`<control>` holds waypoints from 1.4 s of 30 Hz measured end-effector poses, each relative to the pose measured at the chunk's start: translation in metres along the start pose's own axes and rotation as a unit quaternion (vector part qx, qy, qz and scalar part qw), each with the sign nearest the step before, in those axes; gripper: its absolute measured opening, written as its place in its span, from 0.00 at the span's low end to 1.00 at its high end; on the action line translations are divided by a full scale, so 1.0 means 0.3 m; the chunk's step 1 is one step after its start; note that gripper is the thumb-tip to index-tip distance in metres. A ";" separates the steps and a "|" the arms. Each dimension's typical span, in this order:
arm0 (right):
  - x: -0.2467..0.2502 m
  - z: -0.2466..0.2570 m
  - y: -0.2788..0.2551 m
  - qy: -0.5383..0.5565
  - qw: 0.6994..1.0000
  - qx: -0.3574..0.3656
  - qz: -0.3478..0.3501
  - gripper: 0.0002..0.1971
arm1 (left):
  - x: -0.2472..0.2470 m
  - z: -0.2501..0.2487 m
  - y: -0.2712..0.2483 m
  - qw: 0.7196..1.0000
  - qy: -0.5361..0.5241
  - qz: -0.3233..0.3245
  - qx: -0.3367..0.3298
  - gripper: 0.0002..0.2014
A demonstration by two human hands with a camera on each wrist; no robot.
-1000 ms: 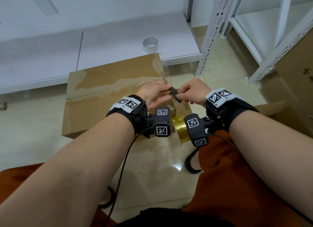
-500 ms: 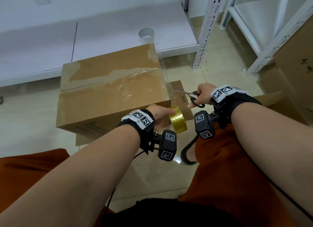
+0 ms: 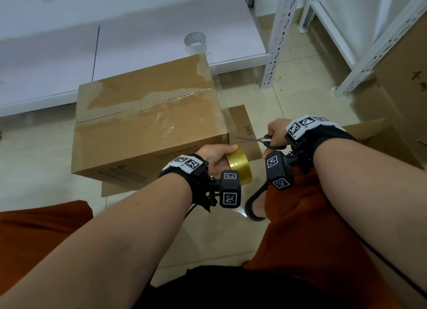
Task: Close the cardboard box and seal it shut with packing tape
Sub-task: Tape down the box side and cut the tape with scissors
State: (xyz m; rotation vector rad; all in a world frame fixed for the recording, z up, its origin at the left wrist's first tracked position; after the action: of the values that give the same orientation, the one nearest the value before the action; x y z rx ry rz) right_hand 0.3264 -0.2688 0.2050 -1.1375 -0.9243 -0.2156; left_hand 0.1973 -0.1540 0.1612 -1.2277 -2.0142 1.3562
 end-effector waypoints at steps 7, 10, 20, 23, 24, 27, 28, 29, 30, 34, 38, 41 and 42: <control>0.019 0.006 0.024 0.018 0.999 0.025 0.016 0.12 | 0.002 -0.007 0.015 0.999 0.030 0.006 -0.042 0.15; 0.010 0.003 0.037 0.043 0.998 0.046 0.032 0.13 | -0.002 0.006 0.022 0.999 0.020 0.014 -0.038 0.14; 0.002 0.039 0.063 0.099 0.990 0.071 0.070 0.13 | -0.014 0.009 0.020 0.998 0.024 0.060 -0.026 0.07; 0.007 0.049 0.068 0.099 0.990 0.073 0.064 0.14 | -0.019 0.009 0.016 0.997 0.020 0.076 -0.019 0.13; 0.010 0.052 0.067 0.093 0.991 0.072 0.064 0.13 | -0.020 0.008 0.014 0.997 0.020 0.078 -0.017 0.12; 0.013 0.055 0.065 0.084 0.992 0.066 0.070 0.15 | -0.017 0.012 0.020 0.997 0.023 0.077 -0.014 0.09; 0.012 0.054 0.063 0.083 0.992 0.063 0.073 0.16 | -0.018 0.012 0.019 0.996 0.026 0.079 -0.016 0.07; 0.011 0.053 0.061 0.085 0.992 0.062 0.076 0.17 | -0.020 0.013 0.020 0.996 0.026 0.079 -0.015 0.04; 0.010 0.053 0.061 0.089 0.991 0.061 0.077 0.18 | -0.024 0.013 0.019 0.996 0.025 0.080 -0.014 0.02; 0.010 0.058 0.057 0.096 0.990 0.062 0.081 0.18 | -0.039 0.008 0.020 0.996 0.022 0.088 -0.017 0.05; 0.015 0.060 0.066 0.075 0.993 0.063 0.073 0.12 | -0.040 0.010 0.029 0.996 0.017 0.083 -0.013 0.03; 0.017 0.056 0.083 0.062 0.994 0.060 0.059 0.13 | -0.038 0.015 0.038 0.997 0.011 0.082 -0.007 0.04; 0.017 0.055 0.084 0.062 0.994 0.063 0.060 0.13 | -0.035 0.015 0.042 0.997 0.009 0.077 -0.007 0.05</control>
State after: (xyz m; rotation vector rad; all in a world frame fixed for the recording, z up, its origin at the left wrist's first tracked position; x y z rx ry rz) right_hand 0.3356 -0.2421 0.1933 -1.0469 -0.7458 -0.1267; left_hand 0.2050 -0.1636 0.1492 -1.4226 -1.9523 1.3981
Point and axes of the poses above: each hand's wrist, its own y-axis towards the middle knuckle, its own x-axis out of the back of the hand, z = x × y, the point moved 6 cm from there along y, towards the middle knuckle, and after that the axes turned 3 degrees about x, right-handed, at the moved point
